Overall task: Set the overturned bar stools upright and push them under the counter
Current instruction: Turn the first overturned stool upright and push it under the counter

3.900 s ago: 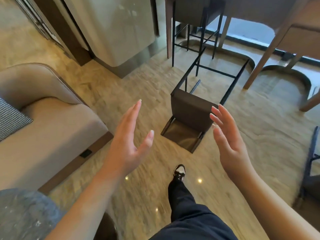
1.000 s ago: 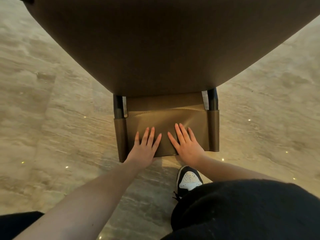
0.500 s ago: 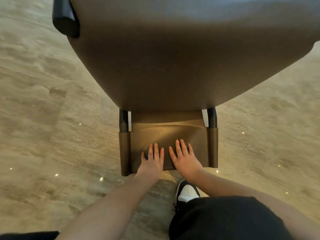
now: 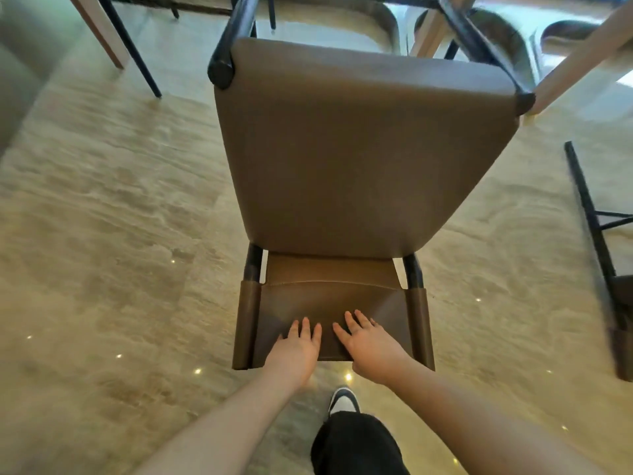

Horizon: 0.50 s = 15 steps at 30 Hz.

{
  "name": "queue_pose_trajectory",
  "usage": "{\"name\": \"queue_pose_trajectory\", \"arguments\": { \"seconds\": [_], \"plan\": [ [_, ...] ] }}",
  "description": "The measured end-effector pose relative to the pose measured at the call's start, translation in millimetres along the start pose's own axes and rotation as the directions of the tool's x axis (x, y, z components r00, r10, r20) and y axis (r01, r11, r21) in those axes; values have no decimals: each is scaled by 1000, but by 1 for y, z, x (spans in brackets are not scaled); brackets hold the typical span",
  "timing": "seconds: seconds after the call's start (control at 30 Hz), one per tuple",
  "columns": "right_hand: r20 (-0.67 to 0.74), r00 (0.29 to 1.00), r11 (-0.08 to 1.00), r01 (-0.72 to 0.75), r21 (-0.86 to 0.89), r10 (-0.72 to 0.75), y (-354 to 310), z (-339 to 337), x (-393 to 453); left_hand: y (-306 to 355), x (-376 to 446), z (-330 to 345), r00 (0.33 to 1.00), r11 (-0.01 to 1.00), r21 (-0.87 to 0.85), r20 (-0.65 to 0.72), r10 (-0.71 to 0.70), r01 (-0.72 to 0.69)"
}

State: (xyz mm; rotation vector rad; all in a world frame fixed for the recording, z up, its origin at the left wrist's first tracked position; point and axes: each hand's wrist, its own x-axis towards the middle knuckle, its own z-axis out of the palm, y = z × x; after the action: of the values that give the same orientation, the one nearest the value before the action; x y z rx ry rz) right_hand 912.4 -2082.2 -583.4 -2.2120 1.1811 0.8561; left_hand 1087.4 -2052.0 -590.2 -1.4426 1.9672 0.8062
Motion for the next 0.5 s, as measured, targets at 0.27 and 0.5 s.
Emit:
{"name": "queue_pose_trajectory", "arguments": {
  "seconds": [0.27,0.5],
  "plan": [
    [-96,995,999,23,44,-18,11,-166,-55,-17,-71,-185,1000,999,48,-20,-23,24],
    [-159,987,996,-9,85,23,32,-296,-86,-31,-100,-325,1000,993,115,-19,22,-19]
  ]
}}
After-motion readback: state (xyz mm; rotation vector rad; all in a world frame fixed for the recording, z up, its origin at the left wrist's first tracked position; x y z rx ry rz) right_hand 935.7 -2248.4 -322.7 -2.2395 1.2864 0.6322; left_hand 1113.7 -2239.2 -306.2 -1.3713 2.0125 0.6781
